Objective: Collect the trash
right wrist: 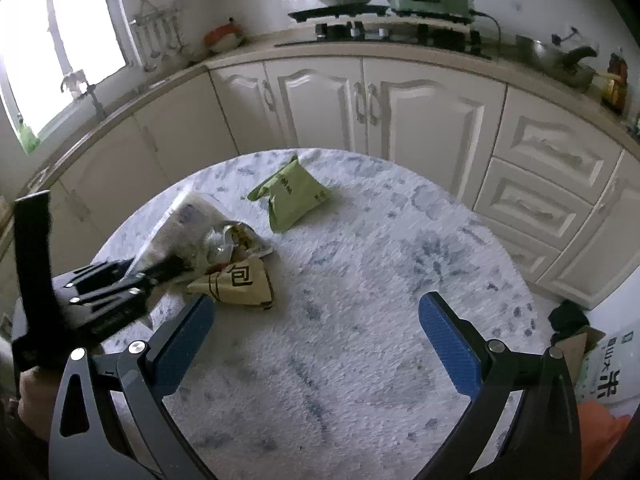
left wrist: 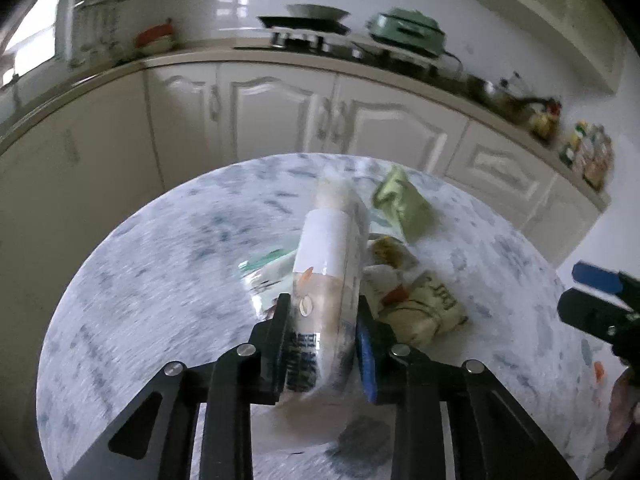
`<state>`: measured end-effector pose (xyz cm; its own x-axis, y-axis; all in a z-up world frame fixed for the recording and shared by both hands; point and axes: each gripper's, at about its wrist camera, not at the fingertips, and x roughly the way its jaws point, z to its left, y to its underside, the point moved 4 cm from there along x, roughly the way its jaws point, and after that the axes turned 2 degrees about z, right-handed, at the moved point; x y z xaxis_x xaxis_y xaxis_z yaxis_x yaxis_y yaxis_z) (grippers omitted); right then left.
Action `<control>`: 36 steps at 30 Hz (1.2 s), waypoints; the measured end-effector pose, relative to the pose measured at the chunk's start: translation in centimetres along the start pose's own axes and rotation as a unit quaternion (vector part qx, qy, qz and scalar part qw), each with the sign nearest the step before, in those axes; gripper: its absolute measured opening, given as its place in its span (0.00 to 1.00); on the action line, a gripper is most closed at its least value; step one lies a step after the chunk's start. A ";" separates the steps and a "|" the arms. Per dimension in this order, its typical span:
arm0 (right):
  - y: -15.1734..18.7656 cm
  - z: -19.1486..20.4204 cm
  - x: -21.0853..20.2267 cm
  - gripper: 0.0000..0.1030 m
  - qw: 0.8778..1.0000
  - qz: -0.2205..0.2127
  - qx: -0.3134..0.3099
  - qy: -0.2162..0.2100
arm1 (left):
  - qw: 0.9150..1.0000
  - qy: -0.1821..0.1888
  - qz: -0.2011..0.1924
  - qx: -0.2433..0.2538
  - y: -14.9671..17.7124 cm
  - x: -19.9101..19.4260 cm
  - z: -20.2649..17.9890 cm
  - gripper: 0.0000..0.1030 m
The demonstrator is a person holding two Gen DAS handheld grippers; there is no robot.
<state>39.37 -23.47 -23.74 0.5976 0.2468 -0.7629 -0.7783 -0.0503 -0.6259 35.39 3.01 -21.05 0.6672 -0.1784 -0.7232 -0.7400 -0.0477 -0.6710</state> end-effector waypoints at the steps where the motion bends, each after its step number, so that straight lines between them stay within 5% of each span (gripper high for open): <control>1: 0.1 0.1 0.2 1.00 1.000 0.002 -0.001 -0.001 | 1.000 -0.003 -0.004 -0.010 0.2 -0.3 0.7 0.24; 11: -0.1 3.8 5.3 1.00 0.998 0.039 -0.040 -0.034 | 0.998 -0.035 -0.020 -0.057 2.4 -1.9 3.3 0.24; 20: -0.5 6.8 9.7 1.00 0.994 0.059 -0.082 -0.037 | 0.996 -0.048 -0.029 -0.065 4.5 -4.2 1.4 0.24; 24: -0.7 6.7 9.1 0.71 0.995 0.045 -0.083 -0.041 | 0.996 -0.049 -0.028 -0.070 4.8 -4.6 1.7 0.24; 36: 2.2 4.5 5.4 0.68 0.995 0.038 -0.066 -0.068 | 0.997 -0.040 -0.038 -0.057 4.6 -6.0 0.8 0.24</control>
<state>39.99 -17.93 -28.50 0.4997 0.3657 -0.7852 -0.7824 -0.1984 -0.5903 28.07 4.65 -19.93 0.7235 -0.0921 -0.6841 -0.6884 -0.1702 -0.7051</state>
